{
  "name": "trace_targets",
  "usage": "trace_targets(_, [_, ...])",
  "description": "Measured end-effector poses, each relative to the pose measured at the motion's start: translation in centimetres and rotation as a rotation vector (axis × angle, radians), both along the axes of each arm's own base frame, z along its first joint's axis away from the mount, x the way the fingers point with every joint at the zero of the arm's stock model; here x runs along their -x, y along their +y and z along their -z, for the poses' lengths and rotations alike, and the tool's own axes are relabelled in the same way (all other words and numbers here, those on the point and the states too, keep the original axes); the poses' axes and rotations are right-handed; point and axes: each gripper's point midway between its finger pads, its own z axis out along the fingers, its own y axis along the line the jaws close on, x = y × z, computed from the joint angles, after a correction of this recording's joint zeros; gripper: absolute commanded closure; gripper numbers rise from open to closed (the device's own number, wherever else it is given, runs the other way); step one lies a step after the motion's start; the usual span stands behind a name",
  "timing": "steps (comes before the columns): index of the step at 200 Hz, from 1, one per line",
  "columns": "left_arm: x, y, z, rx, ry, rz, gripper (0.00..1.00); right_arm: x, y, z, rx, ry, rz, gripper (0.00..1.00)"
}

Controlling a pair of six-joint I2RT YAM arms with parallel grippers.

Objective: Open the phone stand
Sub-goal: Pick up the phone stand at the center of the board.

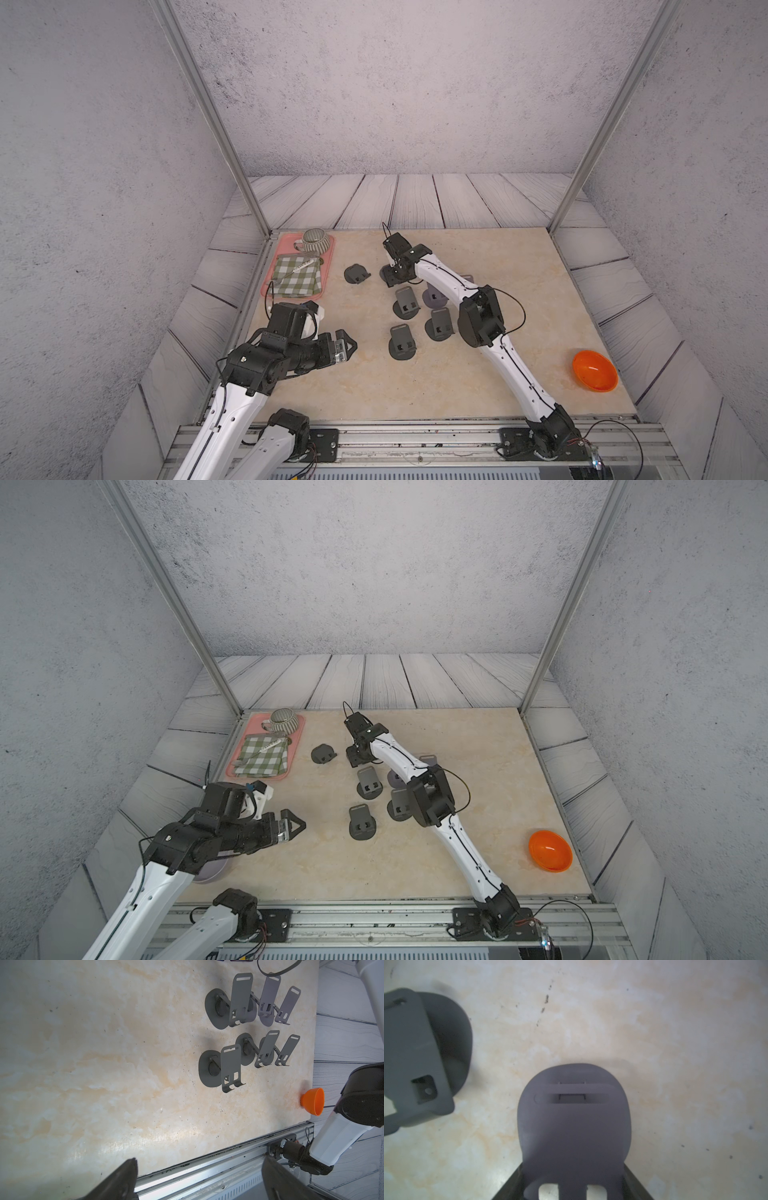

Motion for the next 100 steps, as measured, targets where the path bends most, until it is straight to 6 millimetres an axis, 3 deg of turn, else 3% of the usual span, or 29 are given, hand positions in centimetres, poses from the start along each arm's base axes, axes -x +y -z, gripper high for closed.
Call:
trace_targets(51, [-0.2, 0.0, 0.0, -0.004, 0.006, 0.001, 0.02, 0.6, -0.2, -1.0, -0.001, 0.007, -0.016, 0.46])
trace_targets(100, [-0.7, -0.2, -1.1, 0.003, -0.015, 0.002, 0.02, 0.9, -0.1, -6.4, -0.057, -0.043, -0.025, 0.46])
